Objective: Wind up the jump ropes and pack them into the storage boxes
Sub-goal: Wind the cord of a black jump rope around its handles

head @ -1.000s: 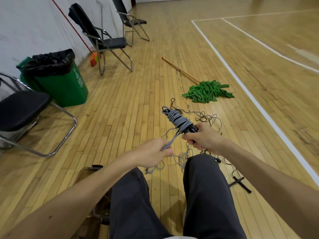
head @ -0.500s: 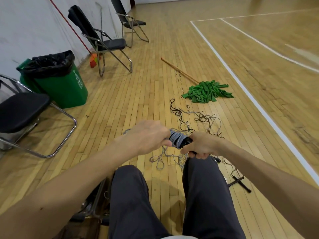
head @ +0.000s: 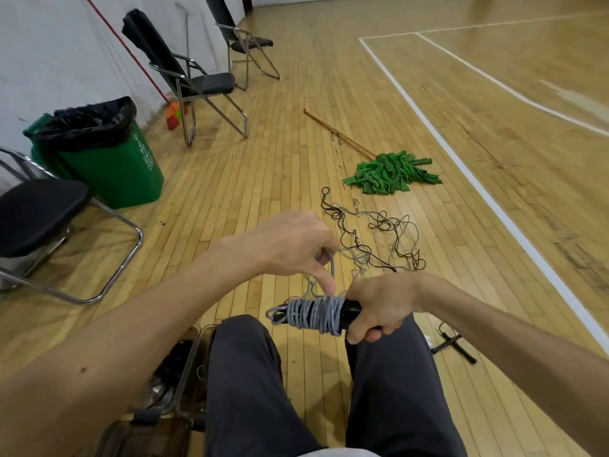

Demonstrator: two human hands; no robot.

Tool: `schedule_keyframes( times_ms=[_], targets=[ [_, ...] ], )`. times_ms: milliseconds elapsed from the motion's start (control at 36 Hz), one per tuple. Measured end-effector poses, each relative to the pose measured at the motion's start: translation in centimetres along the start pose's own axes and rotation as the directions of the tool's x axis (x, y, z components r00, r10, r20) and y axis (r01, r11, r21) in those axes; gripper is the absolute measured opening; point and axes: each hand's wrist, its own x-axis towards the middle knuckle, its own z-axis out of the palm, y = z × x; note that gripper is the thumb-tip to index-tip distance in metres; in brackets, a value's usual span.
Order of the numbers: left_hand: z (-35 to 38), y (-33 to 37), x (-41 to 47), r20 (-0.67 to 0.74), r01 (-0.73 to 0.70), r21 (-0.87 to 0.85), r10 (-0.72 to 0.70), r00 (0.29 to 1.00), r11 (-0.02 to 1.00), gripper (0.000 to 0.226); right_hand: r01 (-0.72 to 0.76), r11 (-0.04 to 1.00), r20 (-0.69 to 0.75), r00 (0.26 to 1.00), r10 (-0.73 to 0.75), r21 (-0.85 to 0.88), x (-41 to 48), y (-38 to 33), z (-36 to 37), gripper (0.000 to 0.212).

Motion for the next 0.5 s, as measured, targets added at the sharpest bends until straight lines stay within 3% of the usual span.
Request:
schedule_keyframes(
  times_ms=[167, 417, 500],
  targets=[
    [-0.1, -0.1, -0.5, -0.028, 0.065, -0.254, -0.074, 0.997, 0.965, 0.055, 0.14, 0.99, 0.03, 0.99, -0.139, -0.027, -1.2, 0.0, 0.7, 0.019],
    [1.5, -1.2, -1.1, 0.039, 0.084, -0.612, -0.076, 0.996, 0.787, 0.044, 0.3, 0.954, 0.018, 0.954, -0.3, 0.001, -2.3, 0.0, 1.1, 0.019],
    [2.3, -1.5, -1.3, 0.024, 0.046, -0.72, -0.042, 0.999, 0.693, 0.052, 0.37, 0.928, 0.01, 0.929, -0.371, 0.055, -2.8, 0.0, 0.9, 0.021]
  ],
)
